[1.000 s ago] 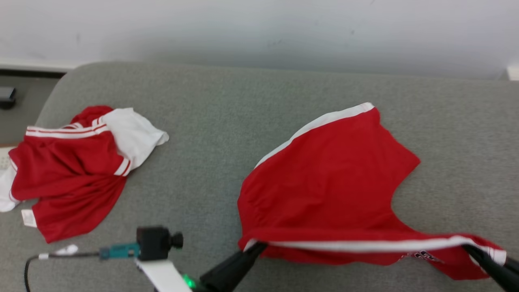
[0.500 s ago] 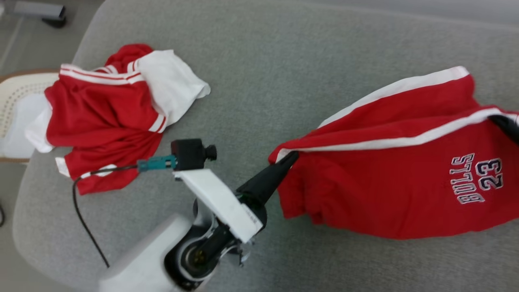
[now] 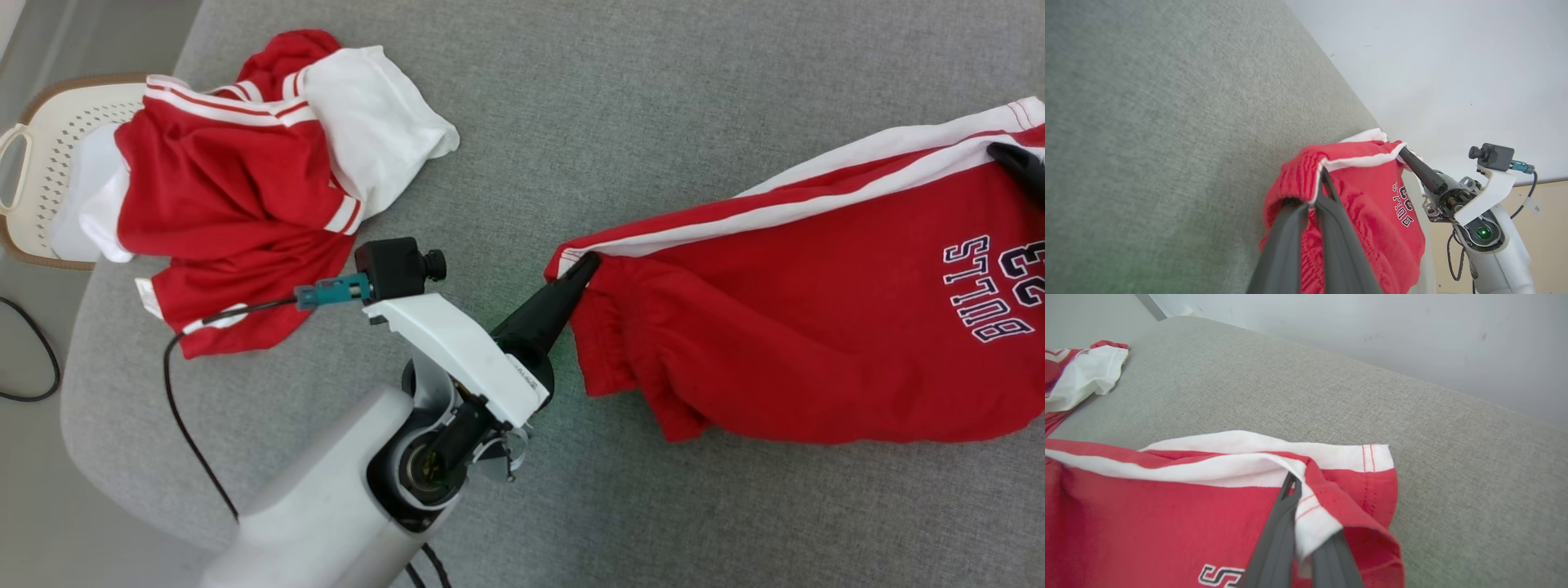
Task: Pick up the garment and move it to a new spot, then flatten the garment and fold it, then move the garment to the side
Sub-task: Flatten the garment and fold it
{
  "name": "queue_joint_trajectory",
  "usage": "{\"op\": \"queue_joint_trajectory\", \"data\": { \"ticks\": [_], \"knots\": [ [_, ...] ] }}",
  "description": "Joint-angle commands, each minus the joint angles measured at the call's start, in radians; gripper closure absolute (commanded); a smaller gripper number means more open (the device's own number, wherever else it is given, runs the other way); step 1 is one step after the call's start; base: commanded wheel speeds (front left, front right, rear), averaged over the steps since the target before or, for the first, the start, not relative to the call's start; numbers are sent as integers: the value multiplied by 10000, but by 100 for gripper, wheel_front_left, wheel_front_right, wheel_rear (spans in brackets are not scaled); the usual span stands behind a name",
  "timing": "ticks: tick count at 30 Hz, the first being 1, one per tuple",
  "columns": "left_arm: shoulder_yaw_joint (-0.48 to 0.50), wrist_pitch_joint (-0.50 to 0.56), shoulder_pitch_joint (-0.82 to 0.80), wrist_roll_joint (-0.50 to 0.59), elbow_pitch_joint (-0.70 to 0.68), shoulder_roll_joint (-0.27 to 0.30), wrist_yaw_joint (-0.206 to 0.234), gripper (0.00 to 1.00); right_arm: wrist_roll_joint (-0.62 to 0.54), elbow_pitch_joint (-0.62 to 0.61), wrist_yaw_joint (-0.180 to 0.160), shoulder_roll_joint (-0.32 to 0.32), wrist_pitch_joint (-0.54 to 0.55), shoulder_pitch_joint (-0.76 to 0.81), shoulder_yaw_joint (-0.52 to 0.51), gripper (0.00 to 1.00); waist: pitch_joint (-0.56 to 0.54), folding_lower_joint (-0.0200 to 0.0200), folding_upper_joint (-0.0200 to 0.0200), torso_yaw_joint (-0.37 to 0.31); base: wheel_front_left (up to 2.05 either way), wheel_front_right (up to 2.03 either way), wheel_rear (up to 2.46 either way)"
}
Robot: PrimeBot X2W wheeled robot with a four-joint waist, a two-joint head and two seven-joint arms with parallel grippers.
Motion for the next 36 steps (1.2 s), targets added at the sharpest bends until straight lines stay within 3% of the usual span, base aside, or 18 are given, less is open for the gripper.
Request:
{"op": "queue_joint_trajectory", "data": {
  "ticks": [1, 2, 3, 4, 5, 6, 8, 11, 12, 19, 26, 30, 36],
  "knots": [
    [32, -61, -88, -7, 46, -20, -18, 100, -96, 56, -27, -28, -112, -142, 41, 100, 2, -2, 0, 2, 0, 0, 0],
    [42, -78, -92, 20, 85, -18, -16, 100, -142, 129, -27, -46, -319, -209, 99, 95, 9, -2, 0, 3, 0, 0, 0],
    [66, -92, -72, 4, 134, -28, 7, 100, -196, 216, -27, -42, -521, -254, 159, 65, 11, -2, 0, -4, 0, 0, 0],
    [80, -139, -57, 40, 182, 1, 52, 100, -210, 307, -27, -17, -688, -269, 221, 0, -4, -2, 0, -25, 0, 0, 0],
    [88, -190, -53, 96, 214, 31, 55, 100, -220, 359, -27, -10, -828, -286, 307, 0, -20, -2, 0, -49, 0, 0, 0],
    [102, -189, -27, 75, 246, 42, 93, 87, -182, 444, -27, 3, -958, -319, 344, 0, -38, -2, 0, -84, 0, 0, 0],
    [139, -254, 44, 82, 308, 99, 165, 79, -162, 601, -27, 26, -1184, -394, 438, 0, -106, -2, 0, -173, 0, 0, 0],
    [191, -297, 164, 82, 327, 189, 283, 15, 34, 715, -27, 31, -1370, -455, 531, 0, -222, -2, 0, -333, 0, 0, 0],
    [218, -346, 195, 99, 323, 233, 292, 0, 137, 768, -27, -11, -1436, -493, 489, 0, -269, -2, 0, -388, 0, 0, 0],
    [-257, -650, 90, 1441, 207, 988, 1013, 0, 1031, 841, -27, -320, -784, -29, 496, 0, -696, -2, 0, -748, 0, 0, 0],
    [-1250, -1707, -232, 4365, -548, 1877, 2696, 0, 1398, 1502, -27, -551, 1138, 433, 399, 0, -816, -2, 0, -617, 0, 0, 0],
    [-1028, -2404, 146, 5397, -1034, 1603, 3605, 0, 1602, 1952, -27, -397, 1819, 603, 55, 0, -636, -2, 0, -316, 0, 0, 0],
    [173, -2521, 1364, 7456, -1714, 975, 4018, 0, 1721, 2320, -22, 318, 2871, 821, -171, 0, -471, -2, 0, 113, 0, 0, 0]
  ]
}}
